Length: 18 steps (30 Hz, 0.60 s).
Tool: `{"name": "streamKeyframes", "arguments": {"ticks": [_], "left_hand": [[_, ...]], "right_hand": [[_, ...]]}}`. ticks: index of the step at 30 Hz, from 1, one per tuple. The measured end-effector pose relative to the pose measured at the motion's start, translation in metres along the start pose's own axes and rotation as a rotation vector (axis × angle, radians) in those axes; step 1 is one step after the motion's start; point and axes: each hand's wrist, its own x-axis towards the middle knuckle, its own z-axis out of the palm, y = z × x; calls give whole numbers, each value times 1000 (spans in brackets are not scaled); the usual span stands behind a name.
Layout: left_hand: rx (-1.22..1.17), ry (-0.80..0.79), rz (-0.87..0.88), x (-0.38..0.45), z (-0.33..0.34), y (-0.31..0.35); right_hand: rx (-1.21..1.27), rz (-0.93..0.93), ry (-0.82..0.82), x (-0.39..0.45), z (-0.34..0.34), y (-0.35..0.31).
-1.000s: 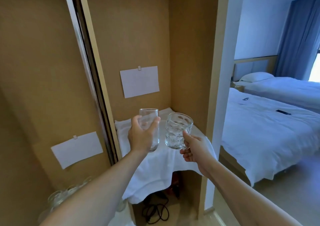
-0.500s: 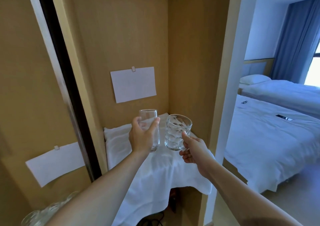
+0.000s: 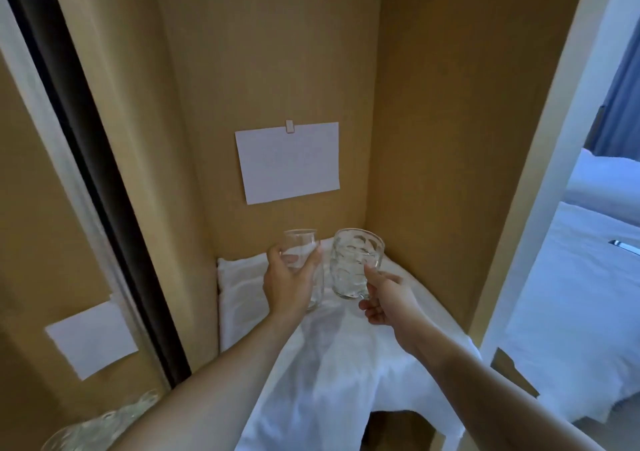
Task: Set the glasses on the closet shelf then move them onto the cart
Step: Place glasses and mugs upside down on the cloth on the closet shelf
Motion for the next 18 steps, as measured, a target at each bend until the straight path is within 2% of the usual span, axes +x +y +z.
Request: {"name": "streamKeyframes", "arguments": {"ticks": [10, 18], "left_hand": [[48, 77, -47, 40, 13, -36], [96, 159, -130, 80, 34, -57]], "right_hand": [[-54, 97, -89, 74, 23, 15], [-76, 161, -236, 153, 36, 20]]}}
